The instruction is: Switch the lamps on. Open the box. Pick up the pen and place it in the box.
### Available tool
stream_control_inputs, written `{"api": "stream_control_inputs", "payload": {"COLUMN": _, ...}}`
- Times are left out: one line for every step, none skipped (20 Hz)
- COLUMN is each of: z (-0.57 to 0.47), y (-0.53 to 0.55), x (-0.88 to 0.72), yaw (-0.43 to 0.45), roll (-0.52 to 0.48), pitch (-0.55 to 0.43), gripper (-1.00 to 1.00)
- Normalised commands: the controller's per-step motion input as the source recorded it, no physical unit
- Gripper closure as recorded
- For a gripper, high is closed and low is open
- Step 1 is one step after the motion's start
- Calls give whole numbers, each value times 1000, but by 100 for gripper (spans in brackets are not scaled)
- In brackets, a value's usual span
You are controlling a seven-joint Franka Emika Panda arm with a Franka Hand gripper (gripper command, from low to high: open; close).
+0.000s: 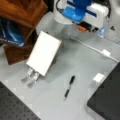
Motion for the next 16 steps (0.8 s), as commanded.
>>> {"api": "stream_control_inputs", "payload": {"z": -23, "y": 5, "x": -18, "yaw": 151, "roll": 18, "pitch": -56, "gripper": -100}}
{"api": "stream_control_inputs", "payload": {"z": -36, "y": 10, "x": -28, "yaw": 159, "roll": 18, "pitch": -75, "gripper": -100}}
{"api": "stream_control_inputs", "payload": {"z": -43, "y": 13, "x": -35, "yaw": 160, "roll": 18, "pitch": -80, "gripper": -100}}
{"api": "stream_control_inputs", "payload": {"z": -66, "y": 26, "x": -56, "yaw": 160, "roll": 25, "pitch": -86, "gripper": -100}}
{"api": "stream_control_inputs", "payload": {"z": -94, "y": 40, "x": -89, "yaw": 157, "roll": 36, "pitch": -95, "gripper": -100}}
{"api": "stream_control_inputs", "payload": {"z": -118, "y": 50, "x": -132, "yaw": 149, "roll": 51, "pitch": -100, "gripper": -100}}
{"api": "stream_control_inputs", "payload": {"z": -137, "y": 63, "x": -181, "yaw": 141, "roll": 67, "pitch": -103, "gripper": -100}}
{"api": "stream_control_inputs", "payload": {"z": -156, "y": 82, "x": -232, "yaw": 130, "roll": 76, "pitch": -110, "gripper": -100}}
{"api": "stream_control_inputs", "payload": {"z": -163, "y": 89, "x": -260, "yaw": 118, "roll": 79, "pitch": -112, "gripper": -100}}
{"api": "stream_control_inputs", "payload": {"z": -169, "y": 105, "x": -299, "yaw": 105, "roll": 75, "pitch": -119, "gripper": -100}}
{"api": "stream_control_inputs", "payload": {"z": -167, "y": 111, "x": -319, "yaw": 93, "roll": 75, "pitch": -123, "gripper": -100}}
{"api": "stream_control_inputs", "payload": {"z": -154, "y": 124, "x": -349, "yaw": 79, "roll": 73, "pitch": -116, "gripper": -100}}
{"api": "stream_control_inputs", "payload": {"z": -149, "y": 132, "x": -368, "yaw": 70, "roll": 73, "pitch": -117, "gripper": -100}}
{"api": "stream_control_inputs", "payload": {"z": -140, "y": 144, "x": -399, "yaw": 62, "roll": 74, "pitch": -115, "gripper": -100}}
{"api": "stream_control_inputs", "payload": {"z": -130, "y": 164, "x": -436, "yaw": 53, "roll": 76, "pitch": -108, "gripper": -100}}
{"api": "stream_control_inputs", "payload": {"z": -118, "y": 191, "x": -480, "yaw": 43, "roll": 78, "pitch": -103, "gripper": -100}}
